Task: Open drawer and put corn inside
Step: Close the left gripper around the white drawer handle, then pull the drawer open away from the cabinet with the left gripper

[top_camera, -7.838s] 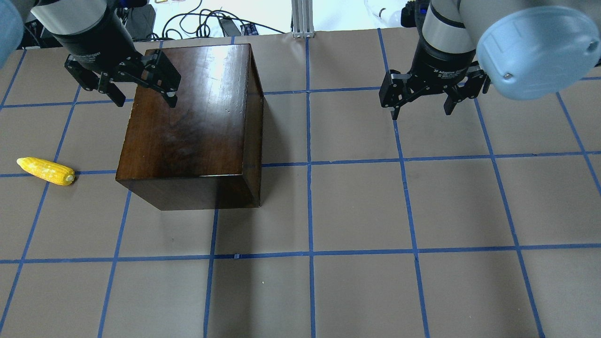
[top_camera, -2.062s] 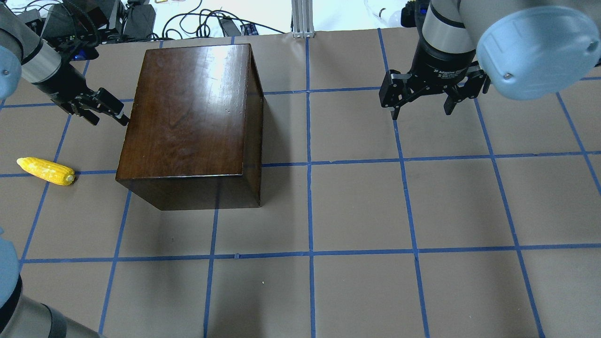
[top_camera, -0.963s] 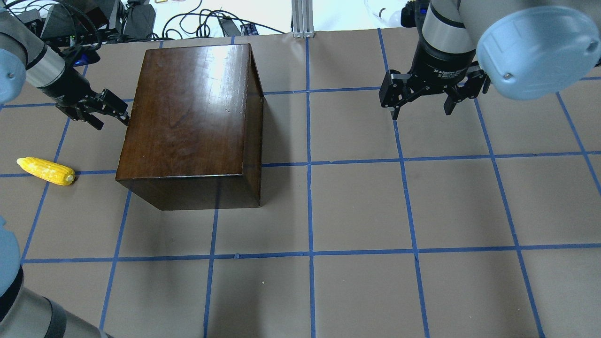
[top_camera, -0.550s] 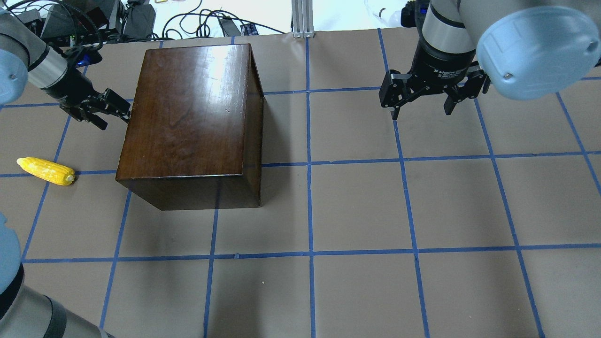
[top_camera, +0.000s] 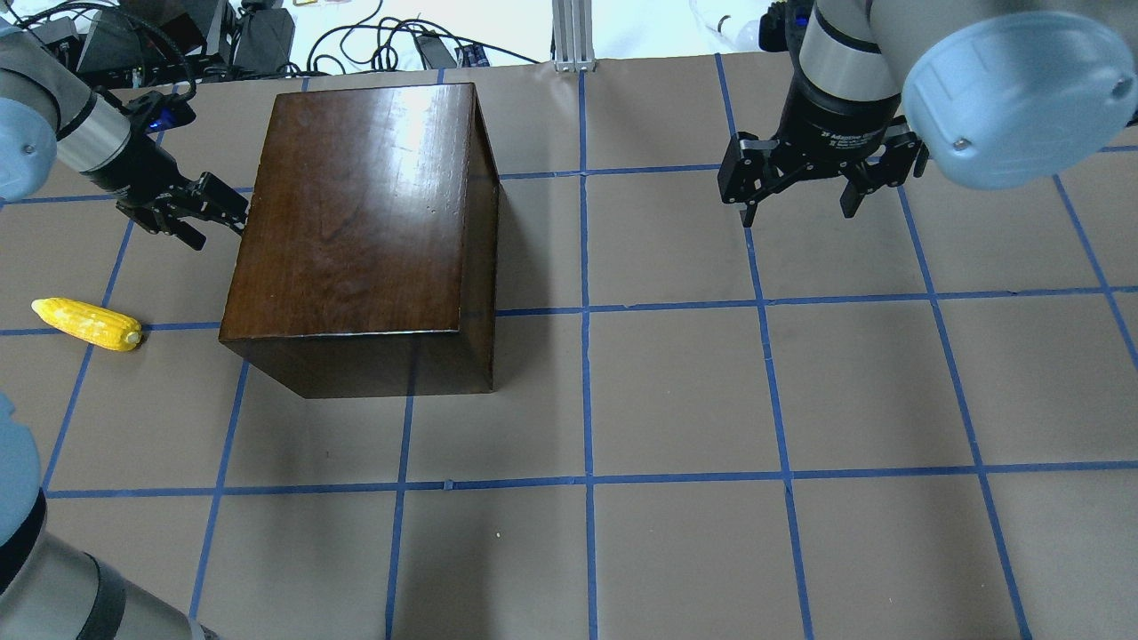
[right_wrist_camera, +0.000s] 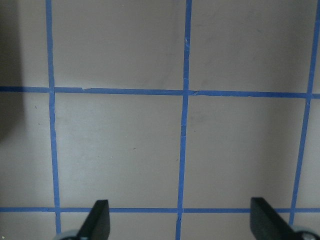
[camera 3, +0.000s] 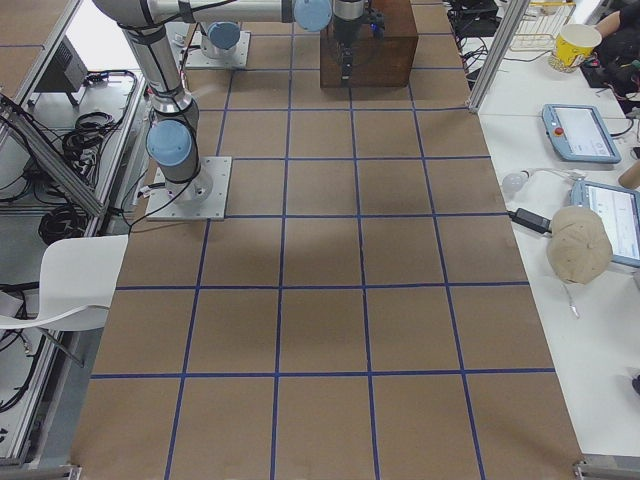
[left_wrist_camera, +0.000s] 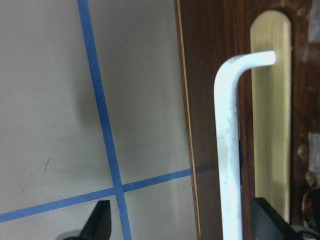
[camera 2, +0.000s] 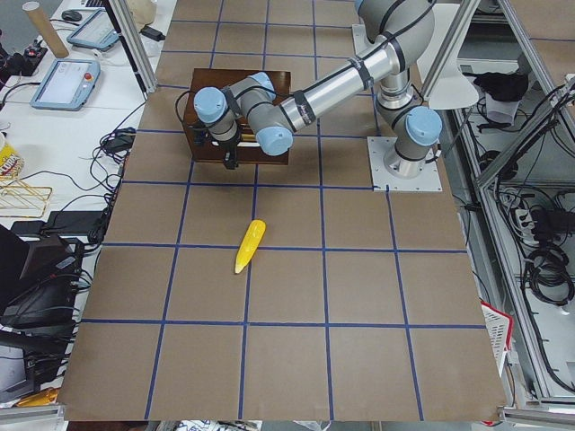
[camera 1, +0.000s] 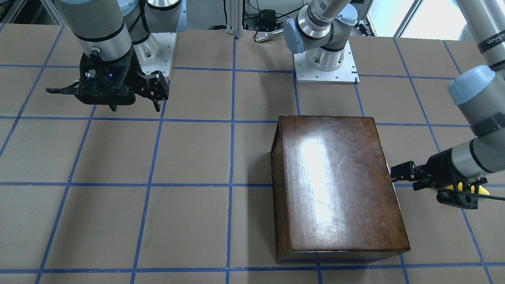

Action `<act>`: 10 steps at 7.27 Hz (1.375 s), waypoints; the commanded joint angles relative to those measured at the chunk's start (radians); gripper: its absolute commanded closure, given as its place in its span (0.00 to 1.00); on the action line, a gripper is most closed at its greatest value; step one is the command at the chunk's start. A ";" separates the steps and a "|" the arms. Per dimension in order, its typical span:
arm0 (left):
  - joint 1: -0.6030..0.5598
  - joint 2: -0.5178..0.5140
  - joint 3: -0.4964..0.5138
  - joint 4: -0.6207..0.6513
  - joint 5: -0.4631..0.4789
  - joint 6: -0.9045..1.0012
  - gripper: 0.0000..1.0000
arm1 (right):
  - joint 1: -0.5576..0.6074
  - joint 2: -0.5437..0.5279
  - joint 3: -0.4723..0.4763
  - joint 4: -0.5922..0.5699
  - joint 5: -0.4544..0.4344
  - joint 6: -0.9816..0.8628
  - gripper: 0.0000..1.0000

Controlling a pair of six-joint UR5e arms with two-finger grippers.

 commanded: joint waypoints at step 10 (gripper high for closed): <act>0.077 -0.012 0.016 0.011 0.014 0.018 0.00 | 0.000 0.000 0.000 0.000 0.000 0.000 0.00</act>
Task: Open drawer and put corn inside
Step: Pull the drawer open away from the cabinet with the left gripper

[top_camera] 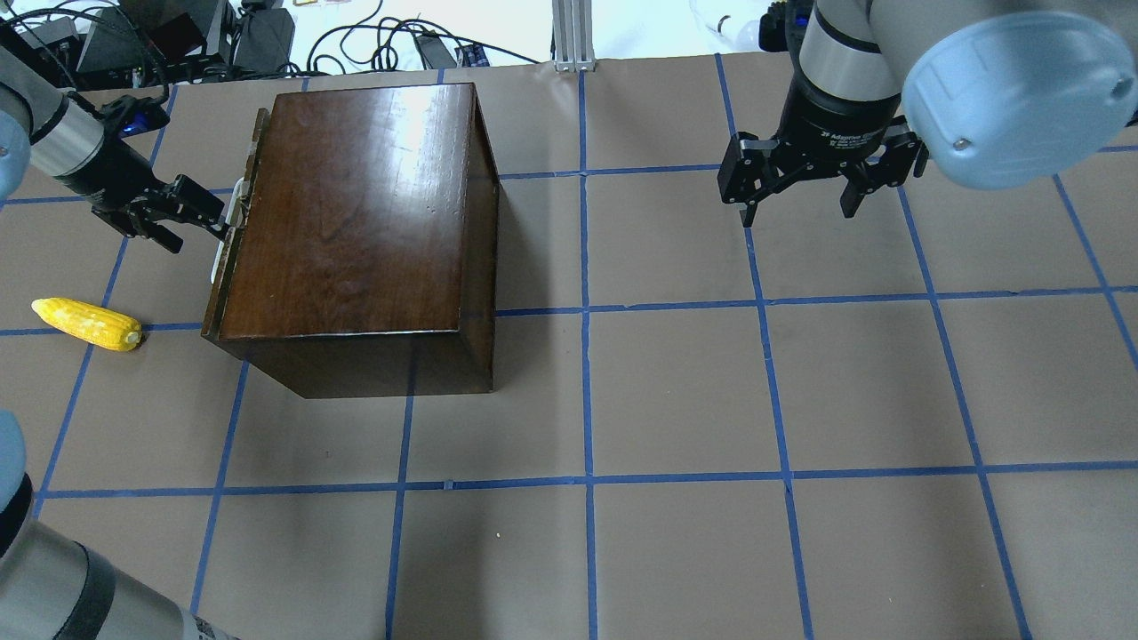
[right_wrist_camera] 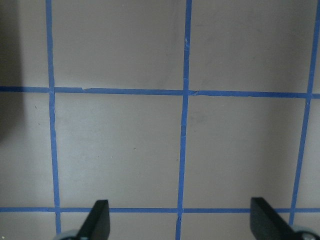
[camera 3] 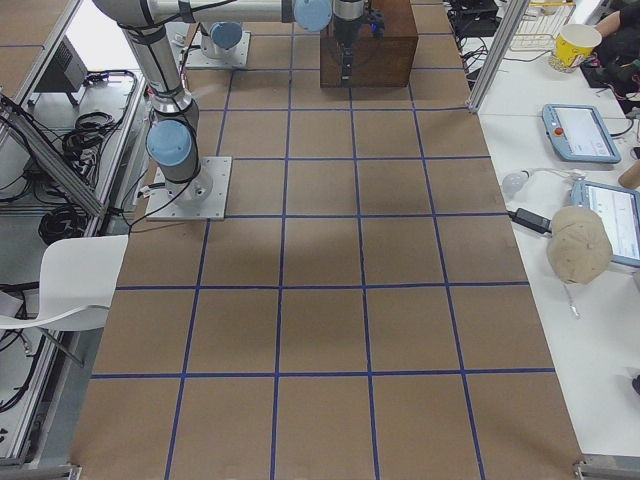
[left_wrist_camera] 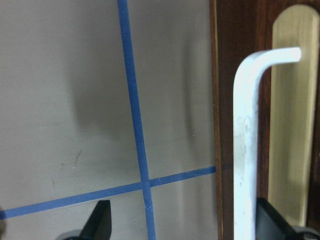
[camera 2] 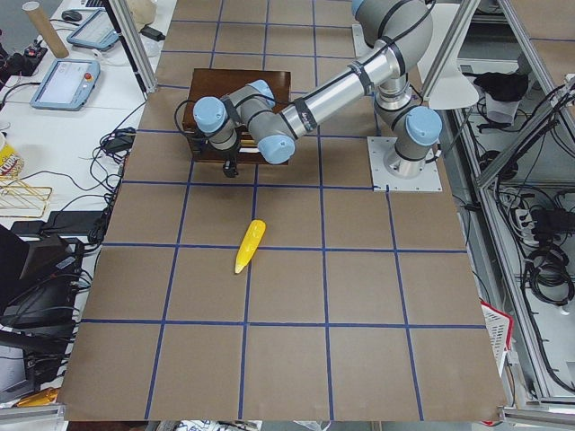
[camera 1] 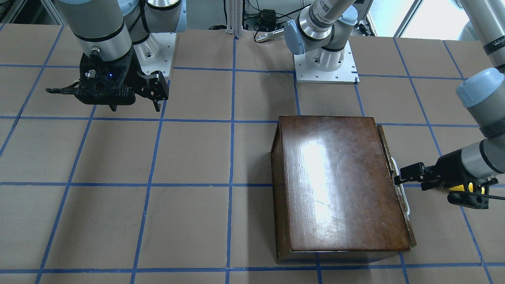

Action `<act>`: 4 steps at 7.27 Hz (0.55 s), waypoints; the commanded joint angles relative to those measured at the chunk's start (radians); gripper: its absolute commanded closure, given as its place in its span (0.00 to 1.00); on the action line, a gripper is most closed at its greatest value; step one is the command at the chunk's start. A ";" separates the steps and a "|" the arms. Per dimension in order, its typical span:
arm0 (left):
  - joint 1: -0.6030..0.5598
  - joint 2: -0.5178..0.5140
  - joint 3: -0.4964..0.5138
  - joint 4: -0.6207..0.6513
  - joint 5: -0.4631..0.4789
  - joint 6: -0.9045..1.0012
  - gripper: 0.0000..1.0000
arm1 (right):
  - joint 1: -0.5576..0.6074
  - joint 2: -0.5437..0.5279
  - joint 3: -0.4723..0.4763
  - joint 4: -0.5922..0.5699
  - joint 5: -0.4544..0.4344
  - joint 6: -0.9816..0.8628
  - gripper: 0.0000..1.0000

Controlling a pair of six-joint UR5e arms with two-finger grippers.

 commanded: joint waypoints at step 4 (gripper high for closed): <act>0.092 0.001 0.004 0.005 0.002 0.076 0.00 | 0.000 0.000 0.000 0.000 0.000 0.000 0.00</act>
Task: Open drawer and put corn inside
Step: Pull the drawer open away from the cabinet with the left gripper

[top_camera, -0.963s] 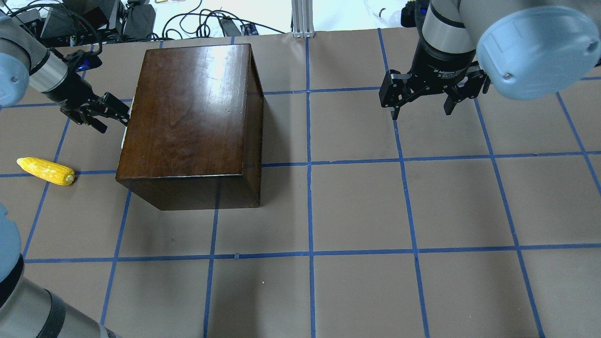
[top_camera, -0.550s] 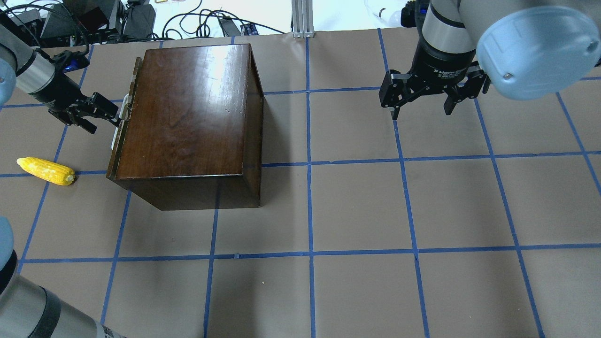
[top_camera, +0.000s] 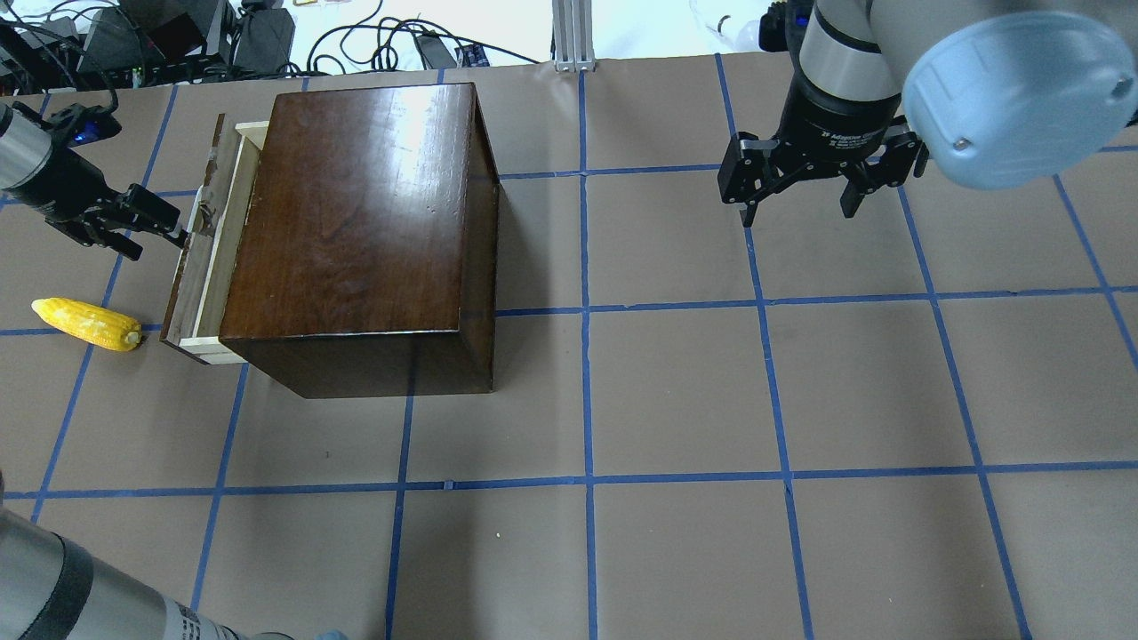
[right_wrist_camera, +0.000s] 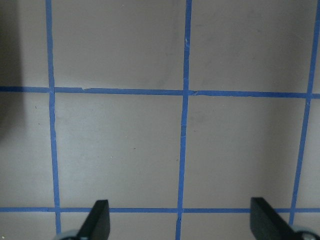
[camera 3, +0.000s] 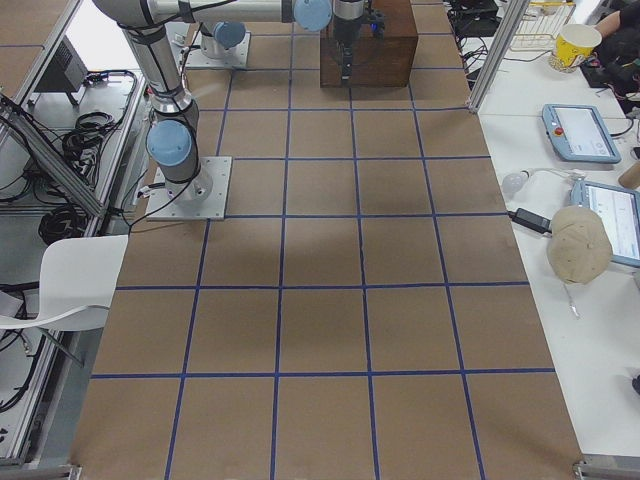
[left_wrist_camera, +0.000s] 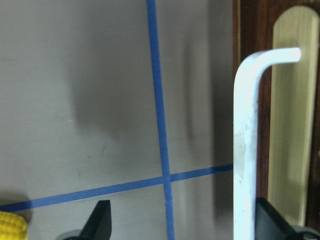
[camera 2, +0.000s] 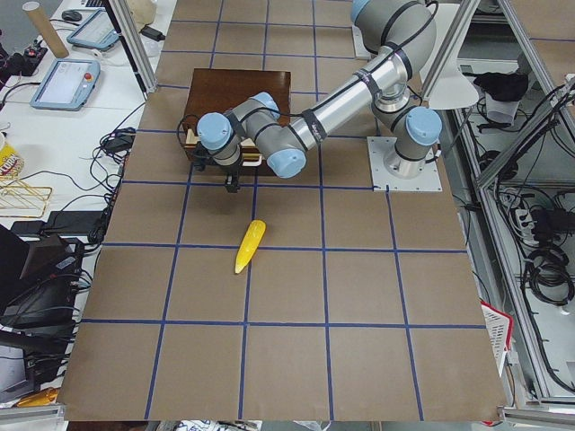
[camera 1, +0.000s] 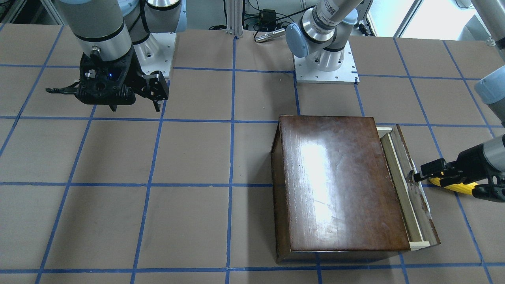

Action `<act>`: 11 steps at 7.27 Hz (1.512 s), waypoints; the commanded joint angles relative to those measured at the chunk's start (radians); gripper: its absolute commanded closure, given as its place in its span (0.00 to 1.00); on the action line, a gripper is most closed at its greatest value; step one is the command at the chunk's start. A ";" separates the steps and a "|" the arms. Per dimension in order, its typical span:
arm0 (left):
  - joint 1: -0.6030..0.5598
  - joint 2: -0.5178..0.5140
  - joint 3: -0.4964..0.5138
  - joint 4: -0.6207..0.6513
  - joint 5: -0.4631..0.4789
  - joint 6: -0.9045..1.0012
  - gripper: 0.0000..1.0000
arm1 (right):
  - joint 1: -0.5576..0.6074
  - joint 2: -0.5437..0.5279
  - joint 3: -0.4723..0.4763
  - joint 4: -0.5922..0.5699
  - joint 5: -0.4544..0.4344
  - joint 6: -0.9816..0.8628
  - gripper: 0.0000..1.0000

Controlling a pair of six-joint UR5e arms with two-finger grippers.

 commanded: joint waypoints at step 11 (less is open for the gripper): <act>0.157 0.001 0.032 -0.001 0.206 0.597 0.00 | 0.000 0.000 0.000 0.000 0.000 0.000 0.00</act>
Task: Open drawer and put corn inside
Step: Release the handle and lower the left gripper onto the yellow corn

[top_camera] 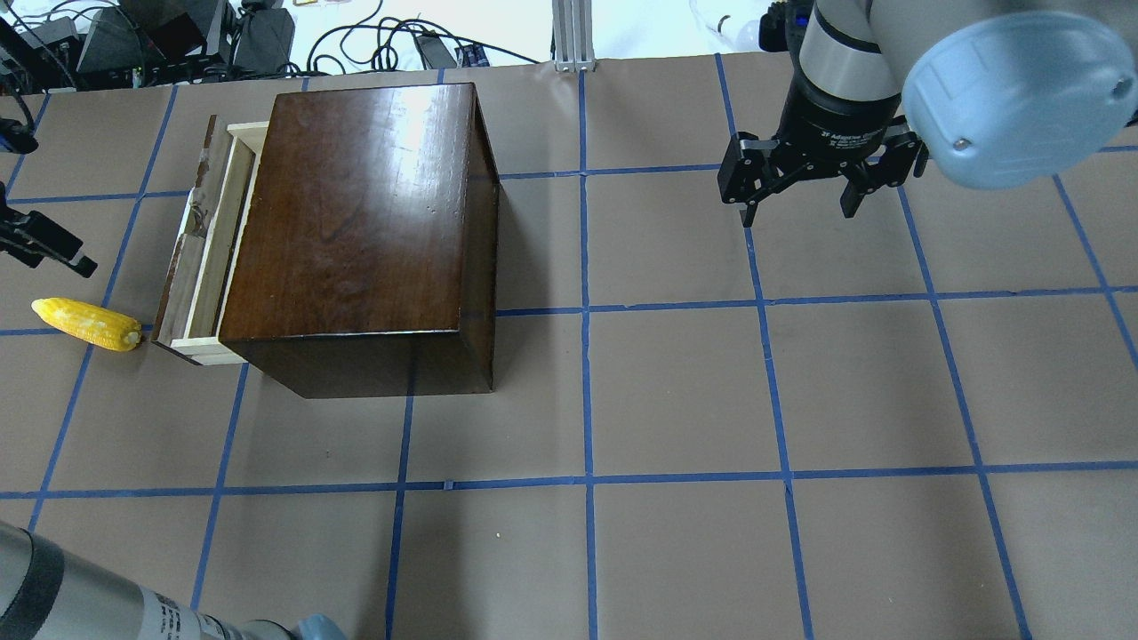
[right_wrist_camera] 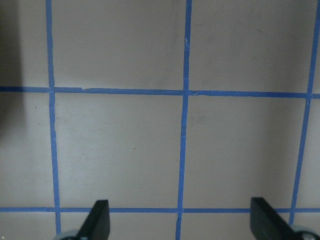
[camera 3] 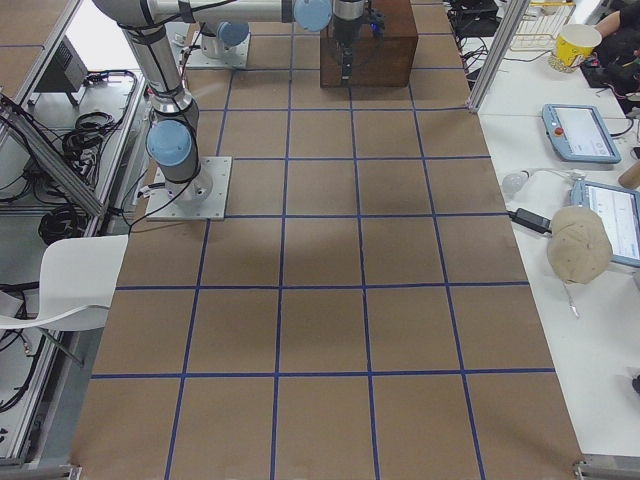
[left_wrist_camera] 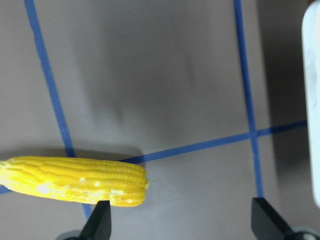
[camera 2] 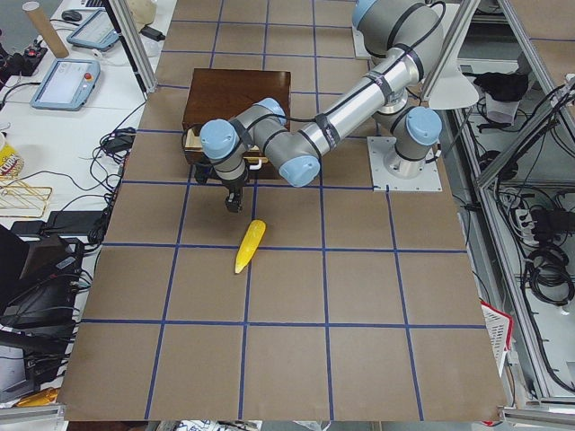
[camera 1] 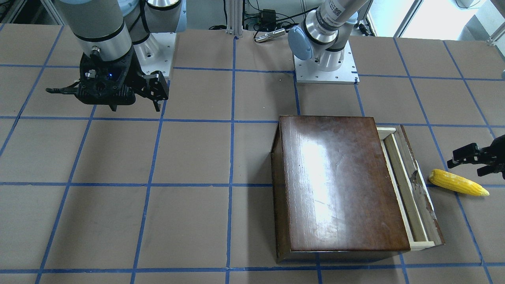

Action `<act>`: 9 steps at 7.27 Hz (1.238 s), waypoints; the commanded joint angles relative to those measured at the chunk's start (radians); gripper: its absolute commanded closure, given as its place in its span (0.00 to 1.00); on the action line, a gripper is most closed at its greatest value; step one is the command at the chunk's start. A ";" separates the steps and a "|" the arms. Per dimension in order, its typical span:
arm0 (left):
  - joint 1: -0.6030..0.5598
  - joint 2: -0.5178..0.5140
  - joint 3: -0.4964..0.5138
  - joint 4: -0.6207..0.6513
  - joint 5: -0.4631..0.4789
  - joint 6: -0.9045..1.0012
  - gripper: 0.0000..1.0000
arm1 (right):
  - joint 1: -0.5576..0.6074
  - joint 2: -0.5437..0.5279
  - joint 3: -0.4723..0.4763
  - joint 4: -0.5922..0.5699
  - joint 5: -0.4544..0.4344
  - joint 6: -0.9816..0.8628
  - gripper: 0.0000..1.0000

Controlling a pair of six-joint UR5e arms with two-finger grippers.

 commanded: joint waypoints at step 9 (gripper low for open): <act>0.072 -0.120 -0.099 0.331 0.058 1.211 0.08 | 0.000 0.000 0.000 0.000 0.000 0.000 0.00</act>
